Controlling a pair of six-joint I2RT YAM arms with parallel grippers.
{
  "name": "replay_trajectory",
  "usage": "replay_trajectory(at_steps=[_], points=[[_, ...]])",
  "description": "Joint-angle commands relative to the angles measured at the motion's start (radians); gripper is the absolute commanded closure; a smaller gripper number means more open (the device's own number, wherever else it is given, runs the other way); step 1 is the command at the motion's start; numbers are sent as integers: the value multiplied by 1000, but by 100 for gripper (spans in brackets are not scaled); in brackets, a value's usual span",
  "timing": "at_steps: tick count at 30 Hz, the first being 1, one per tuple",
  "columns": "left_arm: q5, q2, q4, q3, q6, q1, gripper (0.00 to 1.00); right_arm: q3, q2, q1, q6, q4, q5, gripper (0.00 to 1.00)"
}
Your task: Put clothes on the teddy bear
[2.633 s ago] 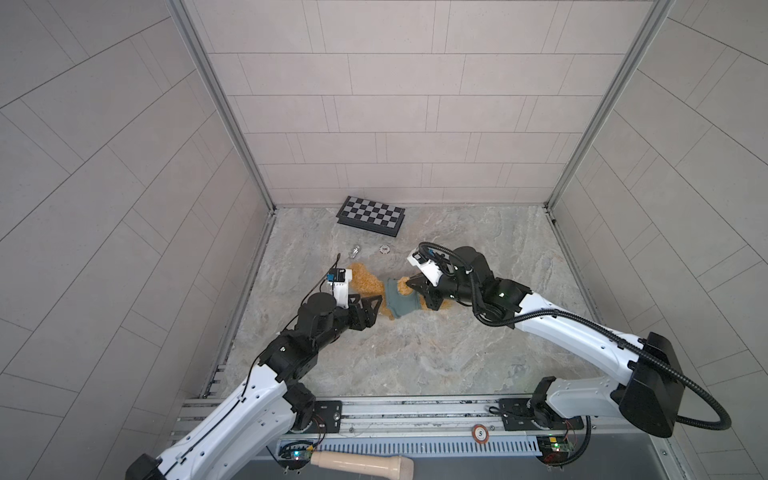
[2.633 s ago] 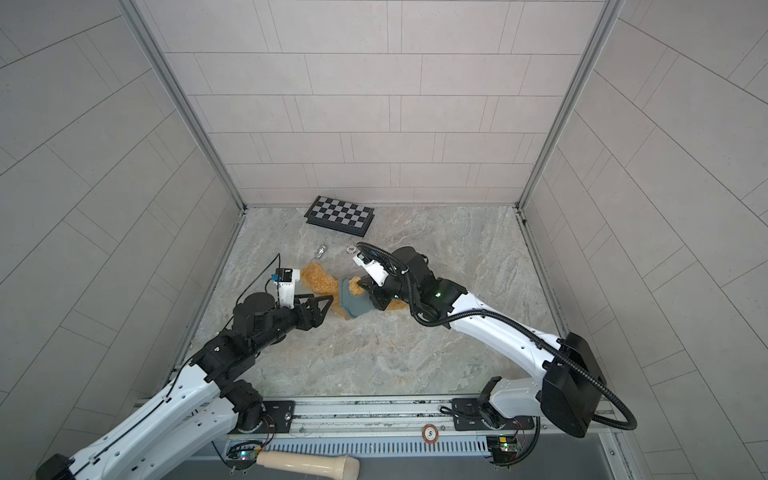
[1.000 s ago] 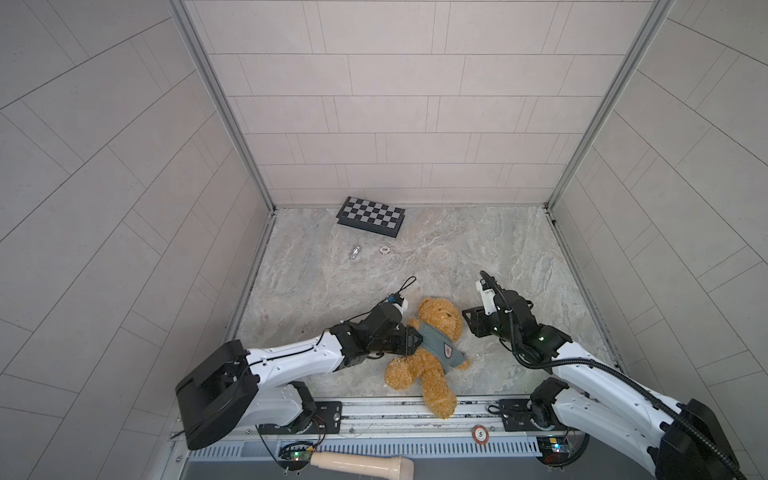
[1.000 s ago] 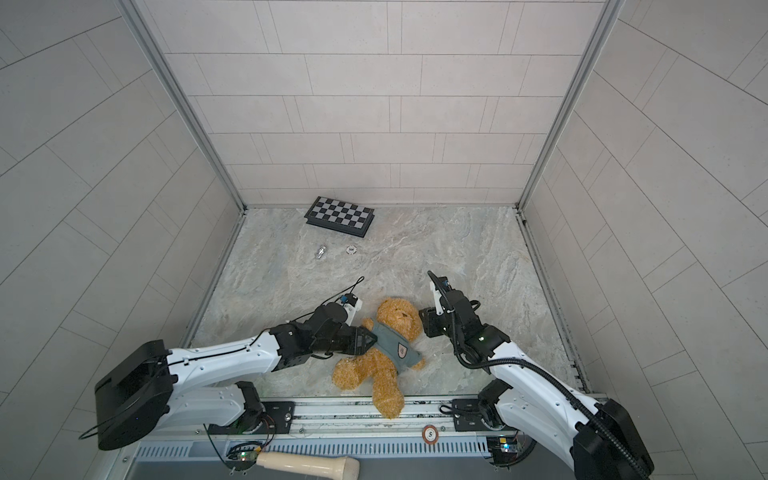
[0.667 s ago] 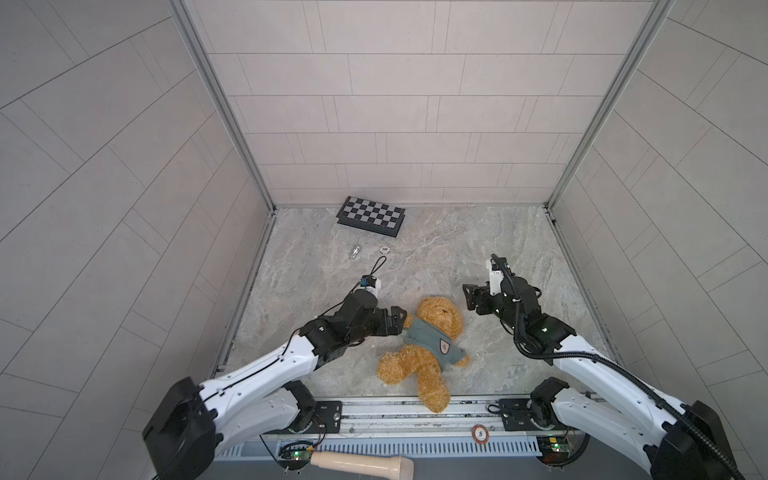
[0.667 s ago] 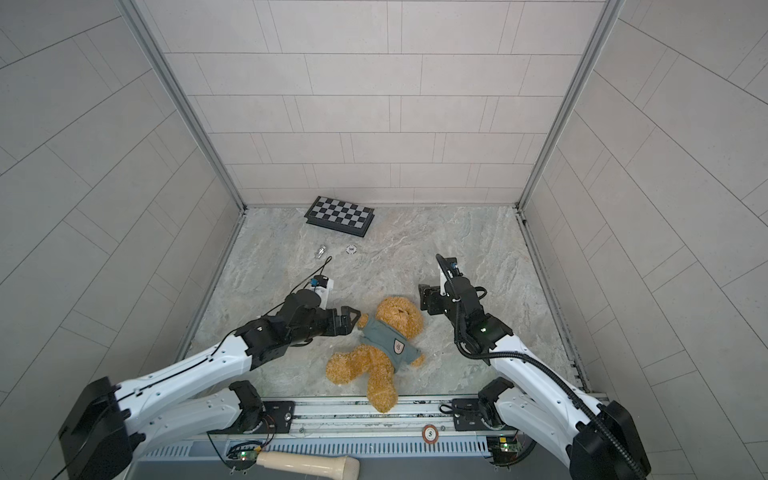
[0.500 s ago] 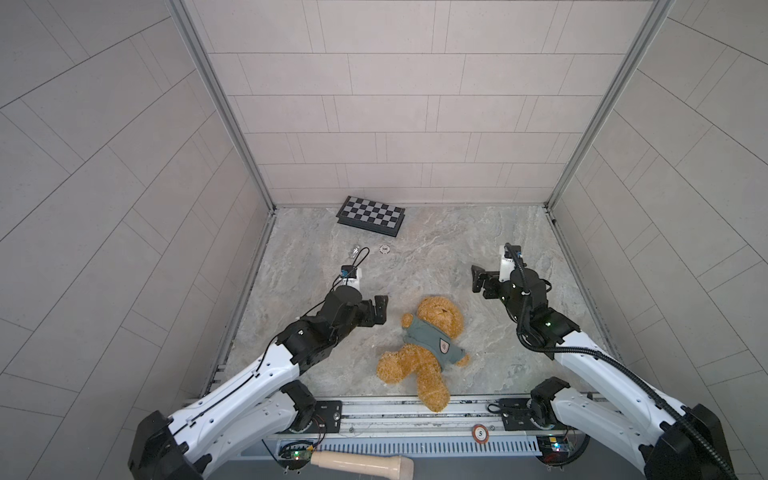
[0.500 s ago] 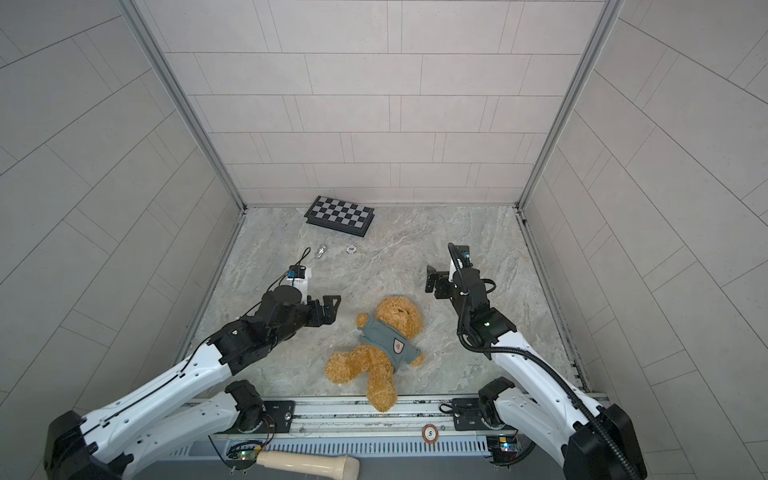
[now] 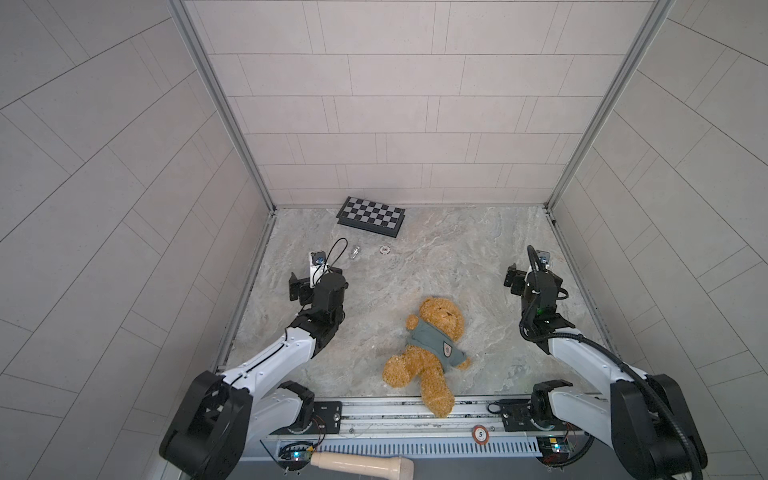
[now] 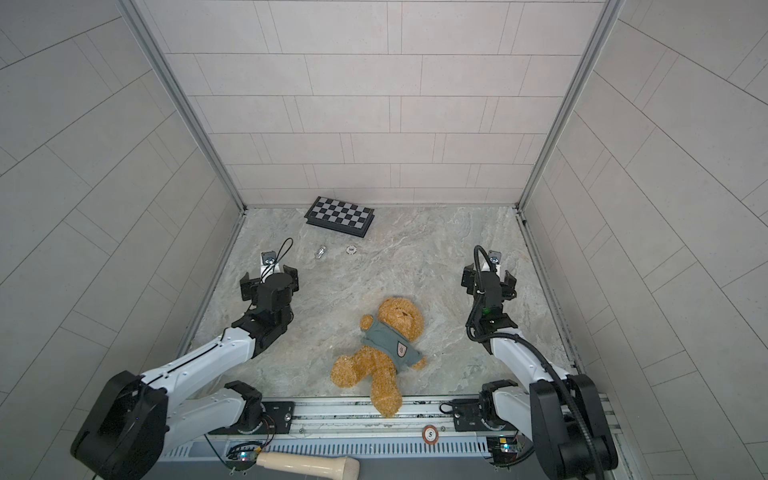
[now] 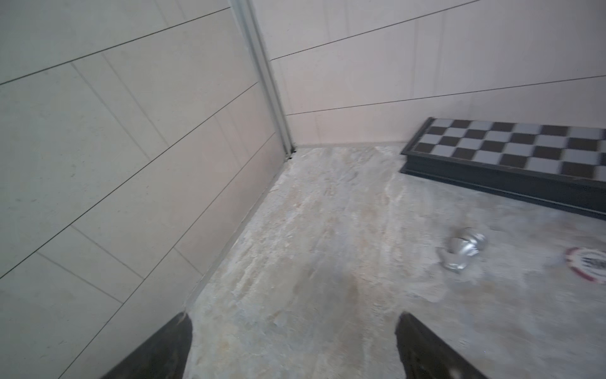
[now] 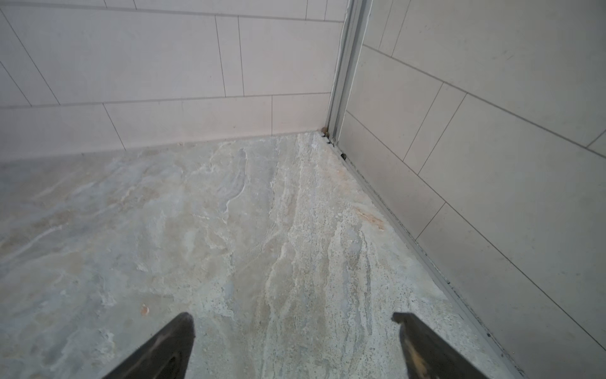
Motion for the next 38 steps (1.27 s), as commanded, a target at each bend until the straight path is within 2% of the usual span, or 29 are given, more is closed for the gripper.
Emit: replay_trajectory(at_steps=[1,4,6,8,9,10,11,15,18,21,24,34,38], points=[[76,63,297,-51,68,57,0,-9,68,-10,-65,206,-25,0],[205,180,472,-95,67,111,0,-41,153,-27,-65,341,-29,0],[293,259,599,-122,42,155,0,-11,143,-39,-58,240,-50,0],[366,323,649,-127,28,188,0,-16,145,-47,-49,256,-64,0],[368,348,680,-121,37,193,0,-19,154,-53,-45,259,-76,0],[395,331,626,-111,33,194,0,-19,163,-59,-43,249,-85,0],[400,323,604,-104,29,196,0,-28,189,-60,-37,267,-87,0],[379,333,591,-92,7,209,0,-110,365,-61,-44,591,-93,0],[388,329,574,-88,-1,218,0,-130,471,-62,-56,744,-107,0],[389,326,572,-88,-2,218,0,-102,427,-62,-45,624,-93,0],[390,326,571,-87,0,219,0,-99,455,-57,-72,663,-96,1],[412,332,551,-75,-5,228,0,-32,446,-28,-87,522,-36,1],[420,324,554,-80,-7,231,0,-61,447,-25,-94,587,-44,1]])
